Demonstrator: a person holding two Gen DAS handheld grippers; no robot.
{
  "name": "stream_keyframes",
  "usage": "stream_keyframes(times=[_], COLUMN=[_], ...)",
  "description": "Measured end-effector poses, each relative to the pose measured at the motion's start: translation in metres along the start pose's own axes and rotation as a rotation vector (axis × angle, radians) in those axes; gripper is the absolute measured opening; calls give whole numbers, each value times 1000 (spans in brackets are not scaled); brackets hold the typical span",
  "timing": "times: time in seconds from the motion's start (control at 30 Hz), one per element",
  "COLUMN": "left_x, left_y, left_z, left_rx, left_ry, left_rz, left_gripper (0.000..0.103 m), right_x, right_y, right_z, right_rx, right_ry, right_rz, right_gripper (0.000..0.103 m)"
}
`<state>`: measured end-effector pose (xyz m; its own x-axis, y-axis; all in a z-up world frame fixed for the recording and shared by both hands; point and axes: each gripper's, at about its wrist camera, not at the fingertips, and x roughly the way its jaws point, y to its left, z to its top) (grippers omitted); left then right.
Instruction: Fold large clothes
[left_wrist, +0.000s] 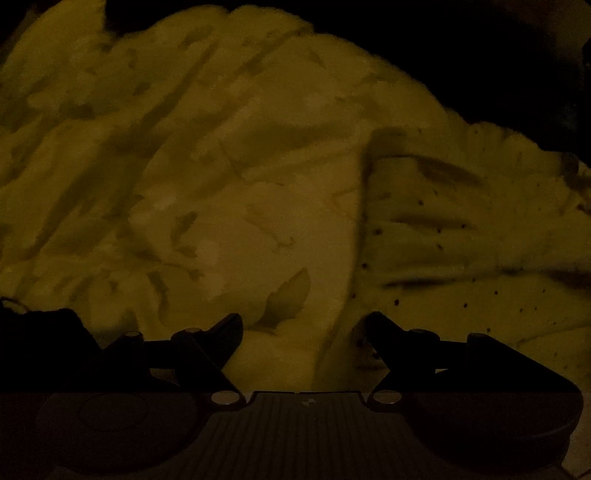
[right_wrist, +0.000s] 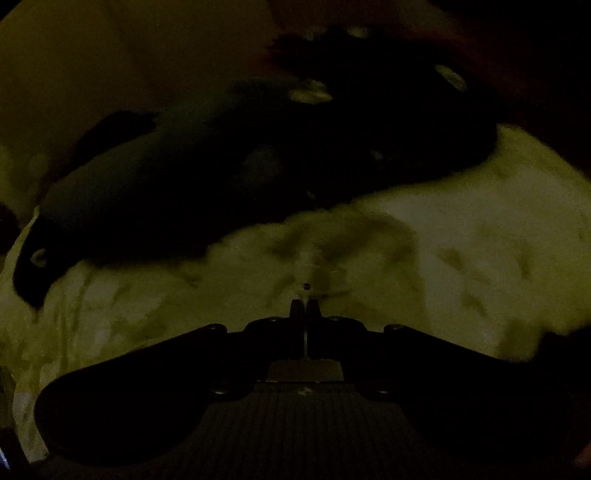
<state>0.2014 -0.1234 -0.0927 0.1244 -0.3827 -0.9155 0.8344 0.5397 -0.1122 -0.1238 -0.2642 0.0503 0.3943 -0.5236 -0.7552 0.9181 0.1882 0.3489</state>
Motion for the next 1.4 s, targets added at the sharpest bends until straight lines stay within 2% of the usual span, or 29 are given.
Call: stream_keyframes(times=[0.07, 0.1, 0.17, 0.23, 0.3, 0.37, 0.5, 0.57, 0.7, 0.73, 0.8, 0.83, 1.0, 1.23, 1.3, 1.4], left_x=[5, 7, 10, 11, 12, 14, 22, 23, 23, 22, 21, 20, 17, 17, 20, 22], left_y=[-4, -6, -10, -12, -13, -13, -17, -17, -6, -3, 3, 7, 27, 32, 27, 27], left_z=[1, 2, 3, 4, 7, 12, 18, 22, 24, 24, 24, 24, 23, 22, 25, 28], left_rx=[6, 13, 35, 49, 51, 51, 89, 90, 0, -13, -18, -28, -91, -87, -86, -81], left_ry=[16, 20, 29, 29, 31, 33, 44, 30, 39, 38, 36, 38, 46, 56, 59, 63], left_rz=[5, 9, 21, 27, 34, 38, 62, 82, 85, 81, 88, 86, 64, 73, 73, 73], left_gripper=[103, 103, 103, 103, 103, 103, 103, 103, 103, 103, 103, 103, 103, 103, 103, 103], right_x=[11, 14, 27, 32, 29, 22, 10, 14, 35, 40, 50, 51, 21, 21, 22, 11], right_y=[-21, -28, -38, -46, -48, -47, -44, -42, -29, -26, -22, -21, -23, -46, -52, -56], right_z=[-8, -14, -21, -27, -28, -26, -14, -7, -2, -4, -9, -12, -28, -67, -72, -63], right_rx=[61, 59, 41, 72, 101, 98, 28, 11, -126, -172, -251, -280, -376, -425, -382, -275], right_ry=[66, 76, 122, 140, 134, 105, 51, 45, 103, 123, 166, 169, 126, 266, 283, 215], right_rz=[16, -8, -52, -77, -80, -80, -98, -92, -99, -108, -115, -115, -96, -125, -149, -136], right_gripper=[8, 9, 21, 24, 30, 48, 51, 56, 56, 51, 19, 6, 6, 7, 10, 20])
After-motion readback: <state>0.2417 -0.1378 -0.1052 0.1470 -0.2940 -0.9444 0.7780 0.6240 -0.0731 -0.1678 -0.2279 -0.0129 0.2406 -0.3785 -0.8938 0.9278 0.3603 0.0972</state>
